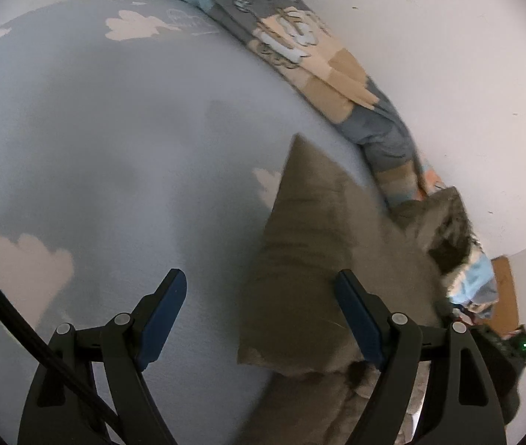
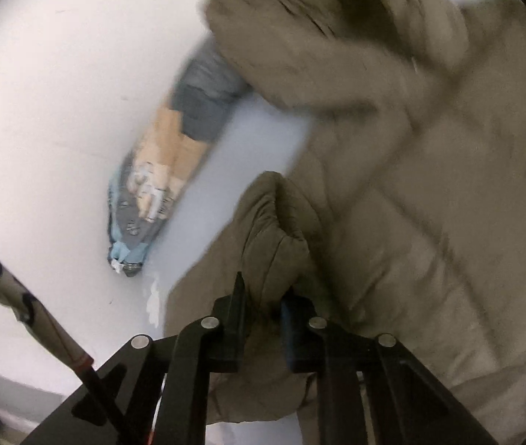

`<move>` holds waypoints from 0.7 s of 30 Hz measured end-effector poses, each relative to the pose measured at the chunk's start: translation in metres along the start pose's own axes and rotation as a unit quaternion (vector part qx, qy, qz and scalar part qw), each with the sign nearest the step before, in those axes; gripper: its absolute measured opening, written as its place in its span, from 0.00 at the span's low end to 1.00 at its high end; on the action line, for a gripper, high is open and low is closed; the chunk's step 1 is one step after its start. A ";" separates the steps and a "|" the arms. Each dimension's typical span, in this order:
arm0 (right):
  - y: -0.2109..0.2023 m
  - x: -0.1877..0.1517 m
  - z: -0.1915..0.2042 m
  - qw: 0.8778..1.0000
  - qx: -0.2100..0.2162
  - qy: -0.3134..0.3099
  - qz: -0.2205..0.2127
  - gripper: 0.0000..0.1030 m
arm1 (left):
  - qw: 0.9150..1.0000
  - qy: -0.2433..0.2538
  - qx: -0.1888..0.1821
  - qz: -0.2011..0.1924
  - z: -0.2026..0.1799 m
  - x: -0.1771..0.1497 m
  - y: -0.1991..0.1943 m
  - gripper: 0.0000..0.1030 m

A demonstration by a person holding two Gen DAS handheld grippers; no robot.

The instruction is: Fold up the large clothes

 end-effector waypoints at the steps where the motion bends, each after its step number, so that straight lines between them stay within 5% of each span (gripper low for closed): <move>1: -0.014 0.004 0.006 1.000 0.002 -0.016 -0.011 0.15 | 1.000 0.008 -0.009 0.000 -0.006 -0.001 0.001 0.79; 9: -0.133 0.047 0.027 0.985 -0.012 -0.121 -0.120 0.15 | 0.995 0.065 -0.067 0.039 -0.064 -0.022 0.026 0.79; 16: -0.207 0.085 -0.005 0.971 -0.049 -0.155 -0.173 0.15 | 0.989 0.118 -0.045 0.074 -0.105 -0.045 0.057 0.79; 21: -0.205 0.086 -0.073 0.973 -0.086 -0.142 -0.159 0.15 | 0.983 0.159 -0.004 0.094 -0.119 -0.063 0.075 0.79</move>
Point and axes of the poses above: each gripper's, at about its wrist camera, not at the fingertips, and y roughly the way its jaws point, z to its left, x to its top, the point moved 3 cm from there along y, roughly the way its jaws point, and after that the axes turned 13 degrees about y, right-handed, at the moved point
